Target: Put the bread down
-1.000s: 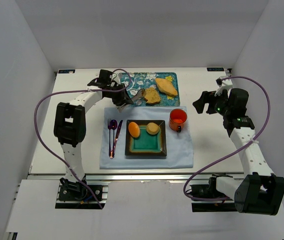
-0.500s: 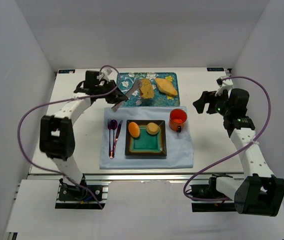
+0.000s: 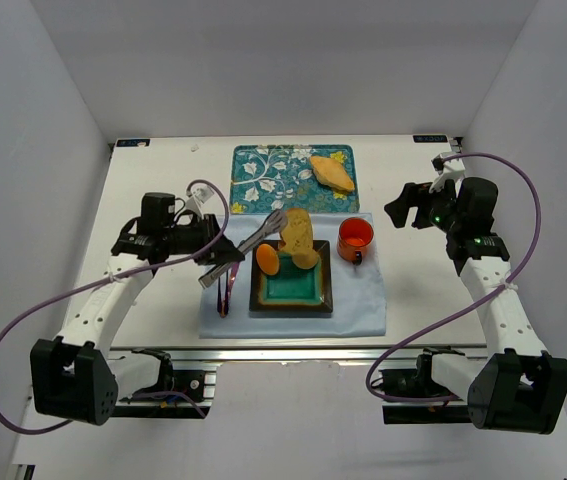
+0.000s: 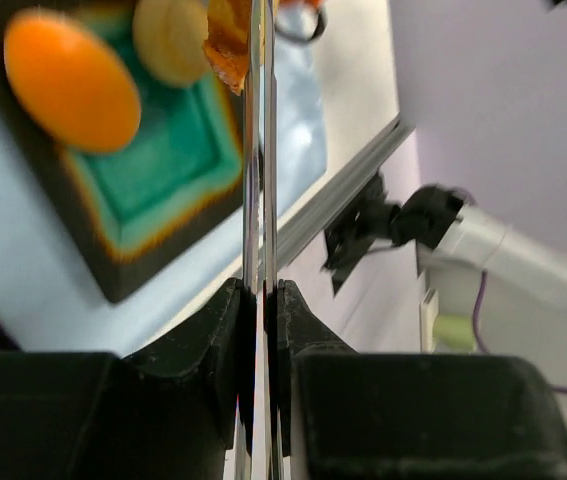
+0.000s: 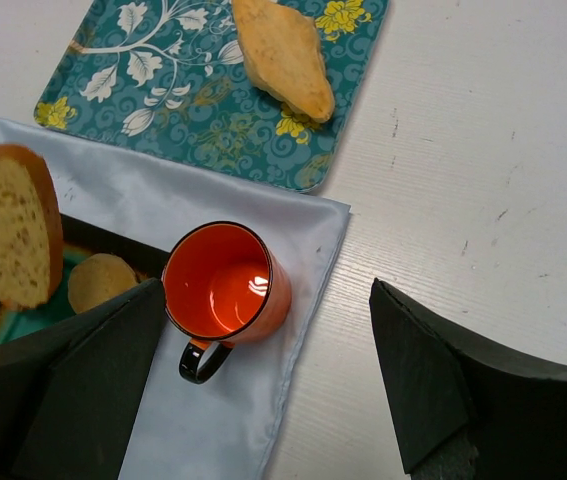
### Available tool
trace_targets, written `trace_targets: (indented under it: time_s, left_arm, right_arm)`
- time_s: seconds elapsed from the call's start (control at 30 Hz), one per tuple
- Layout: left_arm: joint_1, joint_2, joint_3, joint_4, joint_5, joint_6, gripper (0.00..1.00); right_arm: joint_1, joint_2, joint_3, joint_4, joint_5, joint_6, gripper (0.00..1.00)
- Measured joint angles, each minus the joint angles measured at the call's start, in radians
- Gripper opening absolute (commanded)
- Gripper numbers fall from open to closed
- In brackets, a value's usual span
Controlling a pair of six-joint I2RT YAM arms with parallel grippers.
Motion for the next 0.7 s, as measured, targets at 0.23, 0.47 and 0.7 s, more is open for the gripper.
trace_targets:
  time_s: [0.23,0.47,0.7]
  left_arm:
    - [0.0,-0.055,-0.094,-0.167,0.018,0.127,0.0]
    - [-0.025,-0.026,-0.131,-0.242,-0.004,0.205,0.3]
    - [-0.037,0.002,-0.095,-0.283,-0.038,0.242,0.52]
  right_arm:
    - [0.0,0.0,0.0,0.0,-0.019,0.004,0.89]
    - [0.0,0.0,0.0,-0.003,-0.024,0.007,0.89]
    - [0.0,0.0,0.0,-0.008,-0.029,0.007,0.89]
